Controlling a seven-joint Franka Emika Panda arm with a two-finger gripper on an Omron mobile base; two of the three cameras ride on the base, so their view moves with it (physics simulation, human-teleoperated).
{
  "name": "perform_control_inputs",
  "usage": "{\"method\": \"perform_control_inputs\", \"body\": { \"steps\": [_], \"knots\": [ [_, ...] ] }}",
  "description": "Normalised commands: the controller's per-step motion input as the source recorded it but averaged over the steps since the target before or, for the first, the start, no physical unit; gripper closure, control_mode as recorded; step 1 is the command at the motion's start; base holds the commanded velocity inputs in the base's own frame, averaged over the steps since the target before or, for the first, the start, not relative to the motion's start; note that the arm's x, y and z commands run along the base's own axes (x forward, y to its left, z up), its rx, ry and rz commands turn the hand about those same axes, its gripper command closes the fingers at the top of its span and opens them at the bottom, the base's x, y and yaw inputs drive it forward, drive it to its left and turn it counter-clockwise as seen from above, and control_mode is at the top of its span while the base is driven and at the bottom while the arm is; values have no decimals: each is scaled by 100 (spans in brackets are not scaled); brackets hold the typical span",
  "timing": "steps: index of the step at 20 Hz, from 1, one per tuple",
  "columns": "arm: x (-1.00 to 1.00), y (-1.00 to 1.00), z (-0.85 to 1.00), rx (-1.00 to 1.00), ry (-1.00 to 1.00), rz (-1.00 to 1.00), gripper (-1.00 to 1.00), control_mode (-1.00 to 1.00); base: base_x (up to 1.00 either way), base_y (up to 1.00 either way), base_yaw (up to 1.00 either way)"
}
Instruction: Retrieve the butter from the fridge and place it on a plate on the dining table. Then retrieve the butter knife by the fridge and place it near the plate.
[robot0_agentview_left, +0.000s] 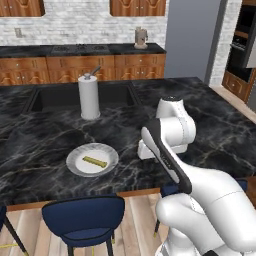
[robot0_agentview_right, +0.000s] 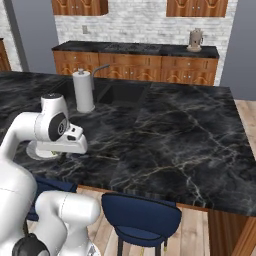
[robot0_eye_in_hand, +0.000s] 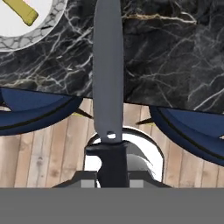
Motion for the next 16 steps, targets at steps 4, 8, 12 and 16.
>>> {"method": "perform_control_inputs", "body": {
  "steps": [4, 8, 12, 16],
  "knots": [
    [83, 0, 0, 6, -8, 0, 100, -100, 0, 0, 0],
    [100, 0, -11, 10, -1, 0, 100, -100, 0, 0, 0],
    [99, 0, -53, 1, 0, -1, 100, -100, 0, 0, 0],
    [100, 1, -84, -4, -4, -4, 100, -100, 0, 0, 0]
  ]
}}
